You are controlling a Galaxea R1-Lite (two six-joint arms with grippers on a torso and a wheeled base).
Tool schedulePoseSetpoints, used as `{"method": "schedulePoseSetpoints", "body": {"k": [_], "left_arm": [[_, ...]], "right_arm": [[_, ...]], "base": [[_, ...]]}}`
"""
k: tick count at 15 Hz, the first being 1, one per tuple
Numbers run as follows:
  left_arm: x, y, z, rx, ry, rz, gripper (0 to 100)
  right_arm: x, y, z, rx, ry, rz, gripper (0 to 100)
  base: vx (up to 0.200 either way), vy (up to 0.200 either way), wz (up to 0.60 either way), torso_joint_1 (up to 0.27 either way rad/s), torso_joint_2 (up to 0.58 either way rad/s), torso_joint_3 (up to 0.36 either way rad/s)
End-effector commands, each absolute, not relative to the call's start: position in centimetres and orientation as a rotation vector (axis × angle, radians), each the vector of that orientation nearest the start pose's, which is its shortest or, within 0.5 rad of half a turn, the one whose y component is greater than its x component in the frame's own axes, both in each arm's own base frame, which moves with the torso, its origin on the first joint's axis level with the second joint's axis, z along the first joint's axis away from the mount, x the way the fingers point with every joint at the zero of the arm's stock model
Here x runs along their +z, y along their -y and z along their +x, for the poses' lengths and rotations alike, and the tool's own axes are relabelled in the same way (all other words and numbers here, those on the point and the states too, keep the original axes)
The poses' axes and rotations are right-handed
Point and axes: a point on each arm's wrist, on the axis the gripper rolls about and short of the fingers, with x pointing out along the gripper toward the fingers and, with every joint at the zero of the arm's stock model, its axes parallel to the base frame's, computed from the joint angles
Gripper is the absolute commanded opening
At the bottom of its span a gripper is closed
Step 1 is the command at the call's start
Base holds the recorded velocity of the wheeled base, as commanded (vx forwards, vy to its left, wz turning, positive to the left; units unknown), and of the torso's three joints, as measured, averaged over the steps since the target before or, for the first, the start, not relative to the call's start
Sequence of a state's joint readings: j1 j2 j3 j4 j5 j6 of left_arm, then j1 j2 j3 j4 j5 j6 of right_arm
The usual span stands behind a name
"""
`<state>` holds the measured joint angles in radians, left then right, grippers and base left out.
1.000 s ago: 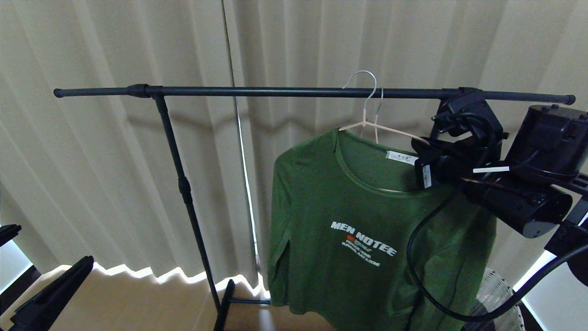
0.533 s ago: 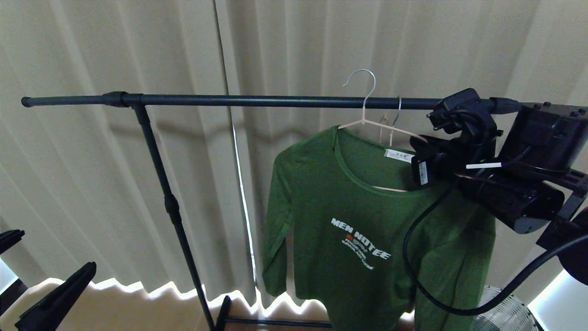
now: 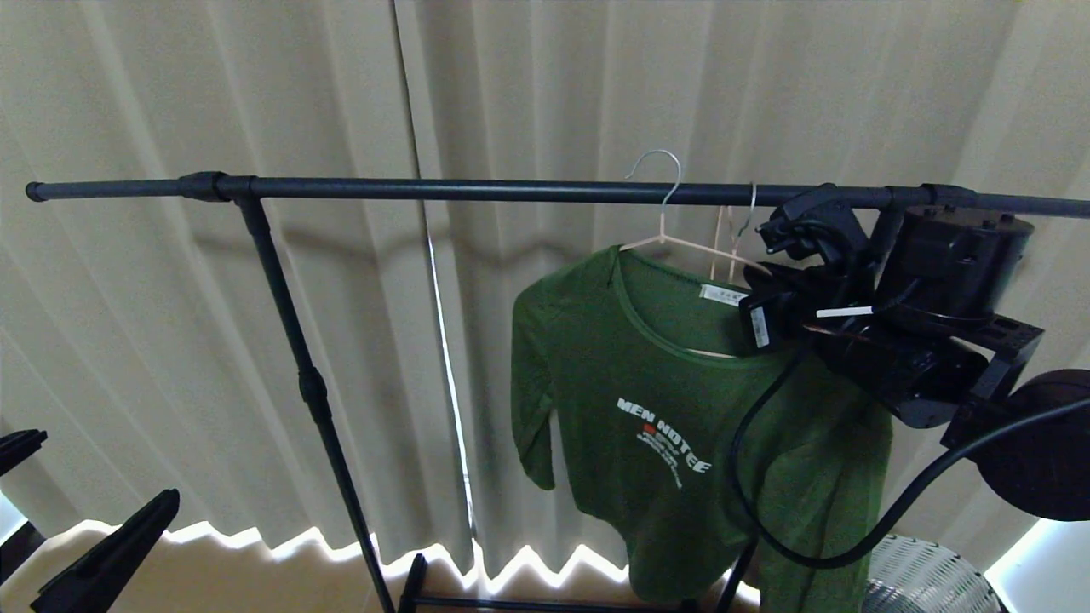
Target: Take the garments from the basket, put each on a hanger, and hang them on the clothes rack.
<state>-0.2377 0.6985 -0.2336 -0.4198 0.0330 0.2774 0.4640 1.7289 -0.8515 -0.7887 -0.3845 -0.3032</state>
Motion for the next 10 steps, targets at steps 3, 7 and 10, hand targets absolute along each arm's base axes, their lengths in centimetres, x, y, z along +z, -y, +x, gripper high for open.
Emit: {"method": "schedulePoseSetpoints", "body": {"k": [3, 7, 10], "left_arm": [[17.8, 1.4, 6.1, -0.209, -0.014, 0.282, 100], [17.7, 1.4, 6.1, -0.209, -0.019, 0.283, 100], [17.7, 1.4, 6.1, -0.209, -0.017, 0.284, 100]], "right_arm": [[19.4, -14.5, 28.6, 0.125, -0.084, -0.351, 0], [19.3, -15.6, 28.0, 0.167, -0.085, -0.358, 0], [19.3, -15.8, 27.9, 0.178, -0.085, -0.359, 0]], "base": [[0.0, 0.0, 0.0, 0.0, 0.0, 0.0], [0.0, 0.0, 0.0, 0.0, 0.0, 0.0], [0.0, 0.0, 0.0, 0.0, 0.0, 0.0]]}}
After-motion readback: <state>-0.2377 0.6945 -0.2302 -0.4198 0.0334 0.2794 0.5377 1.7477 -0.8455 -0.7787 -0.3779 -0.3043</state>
